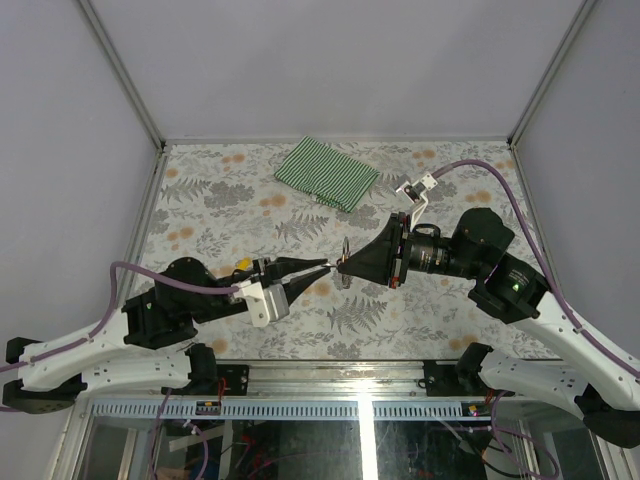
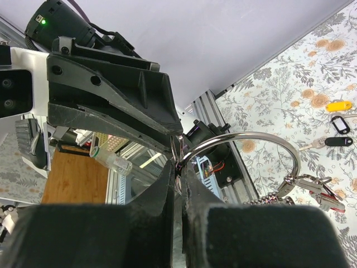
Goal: Put the keys on the keyring
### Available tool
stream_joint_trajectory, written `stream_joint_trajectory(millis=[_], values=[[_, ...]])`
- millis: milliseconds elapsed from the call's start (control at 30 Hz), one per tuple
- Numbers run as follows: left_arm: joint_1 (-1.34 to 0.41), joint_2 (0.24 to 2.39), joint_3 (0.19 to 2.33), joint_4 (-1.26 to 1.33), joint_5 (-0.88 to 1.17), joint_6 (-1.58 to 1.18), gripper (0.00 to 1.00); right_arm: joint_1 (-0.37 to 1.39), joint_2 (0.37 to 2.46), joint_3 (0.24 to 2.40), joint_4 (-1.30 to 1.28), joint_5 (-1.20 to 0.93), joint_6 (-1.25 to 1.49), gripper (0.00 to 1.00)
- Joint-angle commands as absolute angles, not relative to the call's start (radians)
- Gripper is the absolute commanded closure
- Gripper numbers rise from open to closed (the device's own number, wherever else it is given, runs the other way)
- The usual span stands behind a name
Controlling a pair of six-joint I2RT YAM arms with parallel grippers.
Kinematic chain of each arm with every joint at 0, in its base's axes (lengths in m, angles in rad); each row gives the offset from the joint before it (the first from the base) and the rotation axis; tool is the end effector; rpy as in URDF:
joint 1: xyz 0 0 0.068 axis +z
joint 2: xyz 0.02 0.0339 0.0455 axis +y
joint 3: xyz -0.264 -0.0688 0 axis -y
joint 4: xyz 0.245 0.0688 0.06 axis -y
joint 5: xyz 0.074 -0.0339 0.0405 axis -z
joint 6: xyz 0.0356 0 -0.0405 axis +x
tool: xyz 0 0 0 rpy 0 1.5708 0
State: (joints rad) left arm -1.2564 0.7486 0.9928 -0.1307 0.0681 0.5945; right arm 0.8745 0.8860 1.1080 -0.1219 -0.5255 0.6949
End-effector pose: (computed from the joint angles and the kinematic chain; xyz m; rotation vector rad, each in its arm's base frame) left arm 0.0467 -0.1516 0.4230 1.2193 0.8471 -0.5880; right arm 0.1037 0.1519 0.4409 -0.6372 1.6007 1.6043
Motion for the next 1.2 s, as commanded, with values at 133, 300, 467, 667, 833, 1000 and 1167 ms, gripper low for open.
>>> stream_joint_trajectory(millis=[133,300,467,667,833,1000,1167], values=[[-1.263,0.753,1.033,-0.111,0.055,0.58,0.77,0.875,0.863,1.138,-0.054,-0.568,0.673,1.0],[-1.261,0.756,1.041,-0.125,0.053,0.58,0.71,0.875,0.859,1.138,-0.052,-0.572,0.672,1.0],[-1.262,0.759,1.047,-0.134,0.05,0.581,0.75,0.874,0.858,1.139,-0.048,-0.573,0.673,1.0],[-1.262,0.767,1.057,-0.15,0.051,0.584,0.8,0.876,0.853,1.137,-0.045,-0.571,0.672,1.0],[-1.262,0.772,1.058,-0.155,0.05,0.588,0.96,0.875,0.851,1.131,-0.034,-0.571,0.678,1.0],[-1.262,0.778,1.054,-0.147,0.046,0.588,1.0,0.876,0.836,1.102,0.005,-0.54,0.719,0.89],[-1.262,0.78,1.051,-0.134,0.026,0.574,1.0,0.875,0.821,1.094,0.004,-0.504,0.728,0.63]])
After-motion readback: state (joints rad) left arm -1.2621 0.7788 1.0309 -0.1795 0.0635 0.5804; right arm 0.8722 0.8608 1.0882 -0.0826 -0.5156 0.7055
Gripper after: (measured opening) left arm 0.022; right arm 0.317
